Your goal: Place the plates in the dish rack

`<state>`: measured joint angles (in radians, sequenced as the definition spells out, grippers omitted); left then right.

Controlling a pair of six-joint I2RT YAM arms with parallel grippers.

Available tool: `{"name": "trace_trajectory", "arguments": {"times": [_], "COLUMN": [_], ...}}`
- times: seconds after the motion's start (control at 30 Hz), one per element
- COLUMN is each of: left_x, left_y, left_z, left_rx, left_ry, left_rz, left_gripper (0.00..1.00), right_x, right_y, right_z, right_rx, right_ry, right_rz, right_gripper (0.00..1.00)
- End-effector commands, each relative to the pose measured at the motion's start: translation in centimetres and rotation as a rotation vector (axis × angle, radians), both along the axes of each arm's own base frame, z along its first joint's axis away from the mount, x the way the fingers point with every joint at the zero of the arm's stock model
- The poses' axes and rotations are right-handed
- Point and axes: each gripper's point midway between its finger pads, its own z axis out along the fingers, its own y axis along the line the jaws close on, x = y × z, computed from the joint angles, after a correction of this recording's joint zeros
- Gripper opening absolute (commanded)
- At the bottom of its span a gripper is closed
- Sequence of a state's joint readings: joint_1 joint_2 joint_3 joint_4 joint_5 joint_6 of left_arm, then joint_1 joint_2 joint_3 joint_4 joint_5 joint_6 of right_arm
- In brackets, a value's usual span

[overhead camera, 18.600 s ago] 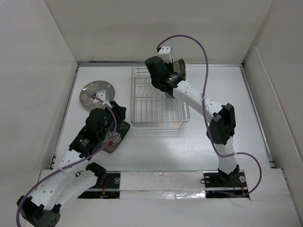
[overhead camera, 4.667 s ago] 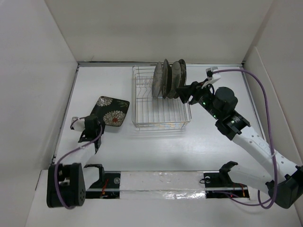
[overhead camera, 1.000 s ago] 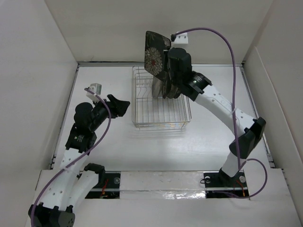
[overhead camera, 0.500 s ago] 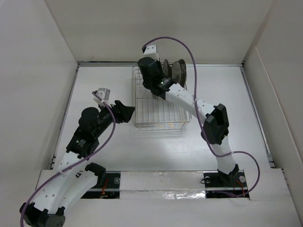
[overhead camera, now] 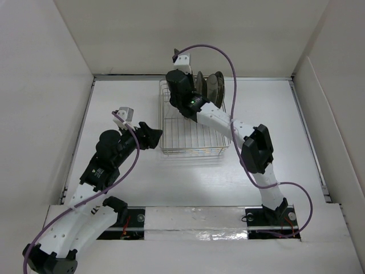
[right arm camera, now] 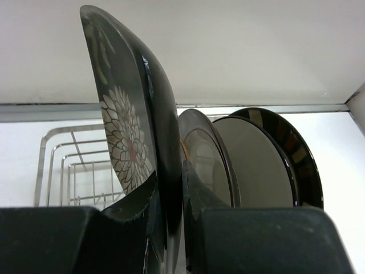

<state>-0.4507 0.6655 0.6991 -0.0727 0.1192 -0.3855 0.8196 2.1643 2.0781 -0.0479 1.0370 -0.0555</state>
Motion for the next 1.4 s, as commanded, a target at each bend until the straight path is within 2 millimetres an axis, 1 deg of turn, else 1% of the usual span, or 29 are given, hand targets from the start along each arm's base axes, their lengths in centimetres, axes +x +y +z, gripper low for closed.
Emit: {"name": "trace_trajectory", "arguments": {"times": [0.0, 0.07, 0.17, 0.27, 0.3, 0.33, 0.4, 0.5, 0.53, 0.57, 0.63, 0.67, 0.73, 0.77, 0.8, 0.87, 0.9, 0.93, 0.97, 1.03, 1.07, 1.1, 1.13, 1.17, 1.2, 1.23, 1.27, 1.33, 1.37], "left_x": [0.2, 0.3, 0.2, 0.4, 0.3, 0.3, 0.2, 0.3, 0.2, 0.2, 0.2, 0.3, 0.3, 0.2, 0.2, 0.2, 0.3, 0.3, 0.3, 0.2, 0.2, 0.3, 0.3, 0.3, 0.2, 0.2, 0.1, 0.1, 0.1], "left_y": [0.0, 0.0, -0.1, 0.0, -0.1, -0.2, -0.1, -0.1, -0.2, -0.2, -0.1, -0.1, -0.2, -0.3, -0.2, -0.1, -0.1, -0.2, -0.2, -0.2, -0.2, -0.2, -0.3, -0.3, -0.3, -0.3, -0.3, -0.3, -0.3], "left_z": [1.8, 1.7, 1.8, 1.8, 1.8, 1.8, 1.8, 1.9, 1.8, 1.8, 1.9, 1.9, 1.7, 1.7, 1.8, 1.9, 1.9, 1.8, 1.7, 1.7, 1.8, 1.8, 1.9, 1.7, 1.7, 1.8, 1.8, 1.7, 1.7], "left_rx": [-0.015, -0.014, -0.017, -0.015, -0.016, -0.017, -0.017, -0.017, -0.017, -0.018, -0.018, -0.017, -0.016, -0.018, -0.020, -0.020, -0.019, -0.018, -0.020, -0.022, -0.022, -0.022, -0.023, -0.023, -0.024, -0.027, -0.026, -0.027, -0.028], "left_ry": [-0.056, -0.051, -0.055, -0.054, -0.053, -0.055, -0.056, -0.056, -0.055, -0.056, -0.059, -0.056, -0.052, -0.052, -0.055, -0.058, -0.057, -0.054, -0.053, -0.053, -0.054, -0.054, -0.055, -0.051, -0.052, -0.054, -0.055, -0.052, -0.052], "left_rz": [0.005, 0.007, 0.001, 0.009, 0.001, -0.002, 0.003, 0.003, -0.002, -0.003, 0.003, 0.004, -0.005, -0.008, -0.006, 0.001, 0.003, 0.000, -0.004, -0.006, -0.004, -0.003, -0.006, -0.009, -0.009, -0.008, -0.007, -0.007, -0.006], "left_gripper": [0.65, 0.65, 0.65, 0.65, 0.65, 0.65, 0.65, 0.65, 0.64, 0.64, 0.64, 0.64, 0.64, 0.64, 0.64, 0.64, 0.64, 0.64, 0.64, 0.64, 0.64, 0.64, 0.64, 0.64, 0.64, 0.64, 0.64, 0.64, 0.64], "right_x": [0.0, 0.6, 1.1, 1.6, 1.9, 2.0, 2.1, 2.3, 2.3, 2.3, 2.2, 2.2, 2.2, 1.9, 1.8, 0.9, 0.9, 0.5, 0.4, -0.7, -0.8, -1.3, -1.8, -1.9, -2.4, -2.8, -3.0, -3.6, -3.7], "right_y": [0.2, 0.2, 1.1, 1.7, 2.1, 2.2, 2.4, 2.4, 2.4, 2.3, 2.2, 2.1, 1.8, 2.3, 2.3, 3.3, 3.2, 3.6, 3.4, 4.5, 4.4, 4.9, 5.0, 4.9, 5.3, 5.6, 5.4, 5.7, 5.5], "right_z": [6.0, 5.2, 4.2, 3.9, 3.1, 3.2, 2.5, 1.5, 1.6, 0.8, 0.4, -0.4, -1.0, -1.4, -2.3, -3.3, -3.7, -4.6, -5.0, -5.7, -5.9, -6.1, -6.4, -6.6, -6.8, -6.6, -7.3, -7.8, -7.7], "right_rx": [0.252, 0.246, 0.279, 0.278, 0.268, 0.275, 0.278, 0.274, 0.286, 0.277, 0.293, 0.284, 0.289, 0.292, 0.295, 0.297, 0.302, 0.293, 0.295, 0.298, 0.297, 0.294, 0.292, 0.290, 0.288, 0.306, 0.295, 0.307, 0.315], "right_ry": [-0.201, -0.196, -0.194, -0.192, -0.183, -0.188, -0.182, -0.177, -0.187, -0.178, -0.185, -0.178, -0.181, -0.176, -0.166, -0.157, -0.156, -0.144, -0.143, -0.141, -0.141, -0.139, -0.141, -0.141, -0.137, -0.142, -0.130, -0.124, -0.122], "right_rz": [-0.047, -0.050, -0.025, -0.016, -0.018, -0.018, -0.015, -0.026, -0.032, -0.037, -0.045, -0.054, -0.068, -0.060, -0.065, -0.057, -0.062, -0.062, -0.070, -0.057, -0.064, -0.061, -0.073, -0.079, -0.072, -0.063, -0.061, -0.056, -0.054], "right_gripper": [0.00, 0.00, 0.00, 0.00, 0.00, 0.00, 0.00, 0.00, 0.00, 0.00, 0.00, 0.00, 0.00, 0.00, 0.00, 0.00, 0.00, 0.00, 0.00, 0.00, 0.00, 0.00, 0.05, 0.08, 0.11, 0.14, 0.20, 0.25, 0.29]}}
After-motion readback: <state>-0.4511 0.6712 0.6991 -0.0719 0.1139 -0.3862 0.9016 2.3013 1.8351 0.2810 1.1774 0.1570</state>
